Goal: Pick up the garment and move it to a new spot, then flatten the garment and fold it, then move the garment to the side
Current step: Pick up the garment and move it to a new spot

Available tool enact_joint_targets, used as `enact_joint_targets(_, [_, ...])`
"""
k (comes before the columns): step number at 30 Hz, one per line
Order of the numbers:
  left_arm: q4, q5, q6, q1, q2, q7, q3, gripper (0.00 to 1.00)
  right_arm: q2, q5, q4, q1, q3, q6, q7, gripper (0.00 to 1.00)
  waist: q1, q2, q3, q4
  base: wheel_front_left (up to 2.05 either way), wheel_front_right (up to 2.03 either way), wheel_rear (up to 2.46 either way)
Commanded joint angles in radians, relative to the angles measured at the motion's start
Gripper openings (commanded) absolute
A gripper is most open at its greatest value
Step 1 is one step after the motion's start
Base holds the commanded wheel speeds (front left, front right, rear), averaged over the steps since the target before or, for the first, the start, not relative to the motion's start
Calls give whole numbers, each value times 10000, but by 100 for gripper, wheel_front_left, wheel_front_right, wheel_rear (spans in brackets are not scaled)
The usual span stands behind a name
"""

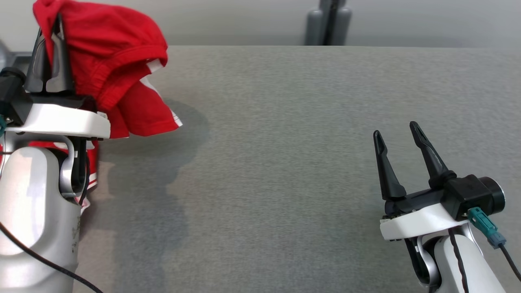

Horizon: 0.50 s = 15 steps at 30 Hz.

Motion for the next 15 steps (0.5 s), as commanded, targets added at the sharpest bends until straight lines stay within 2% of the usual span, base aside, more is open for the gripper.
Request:
enact_joint_targets(1, [-369, 25, -109, 42, 52, 130, -112, 0, 11, -37, -96, 88, -66, 15, -51, 100, 0, 0, -24, -515, 0, 0, 0])
enact_joint_targets(8, [-1472, -53, -442, 201, -64, 839, -713, 0, 32, 98, -144, 44, -126, 14, -51, 100, 0, 0, 18, -1615, 0, 0, 0])
enact_joint_targets(15, [-1615, -4, -700, 136, -267, 1168, -1373, 0, 32, 395, -252, -20, -130, 14, -51, 100, 0, 0, 53, -2436, 0, 0, 0])
